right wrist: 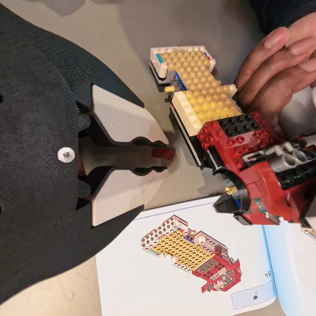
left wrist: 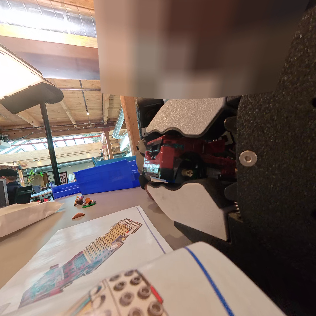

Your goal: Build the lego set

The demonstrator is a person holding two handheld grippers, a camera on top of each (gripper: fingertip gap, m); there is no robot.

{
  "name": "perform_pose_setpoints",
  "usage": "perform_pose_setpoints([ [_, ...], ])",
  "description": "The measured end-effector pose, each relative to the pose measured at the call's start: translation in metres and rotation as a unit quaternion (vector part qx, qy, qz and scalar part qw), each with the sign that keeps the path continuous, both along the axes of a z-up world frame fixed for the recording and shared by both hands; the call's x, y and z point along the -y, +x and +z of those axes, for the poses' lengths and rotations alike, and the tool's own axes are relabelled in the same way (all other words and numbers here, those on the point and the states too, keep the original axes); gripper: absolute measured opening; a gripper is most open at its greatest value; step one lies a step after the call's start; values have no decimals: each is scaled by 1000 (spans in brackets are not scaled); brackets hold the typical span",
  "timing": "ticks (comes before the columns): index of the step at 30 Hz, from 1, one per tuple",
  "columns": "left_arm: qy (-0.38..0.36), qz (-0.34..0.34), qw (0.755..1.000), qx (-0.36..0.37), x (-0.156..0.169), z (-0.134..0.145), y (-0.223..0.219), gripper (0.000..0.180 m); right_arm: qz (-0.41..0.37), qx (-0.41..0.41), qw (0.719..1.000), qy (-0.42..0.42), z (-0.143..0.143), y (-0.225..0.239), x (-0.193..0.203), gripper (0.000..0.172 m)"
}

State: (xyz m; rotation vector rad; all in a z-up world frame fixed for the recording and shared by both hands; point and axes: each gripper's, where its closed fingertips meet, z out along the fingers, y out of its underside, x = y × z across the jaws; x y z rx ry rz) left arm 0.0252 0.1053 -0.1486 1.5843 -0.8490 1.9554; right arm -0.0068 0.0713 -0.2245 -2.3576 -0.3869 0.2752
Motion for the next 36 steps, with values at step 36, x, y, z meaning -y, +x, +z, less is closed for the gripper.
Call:
perform_pose_setpoints([
  [36, -2, 11, 1000, -13, -6, -9, 3, 52, 37, 138, 989, 50, 2, 7, -5, 4],
])
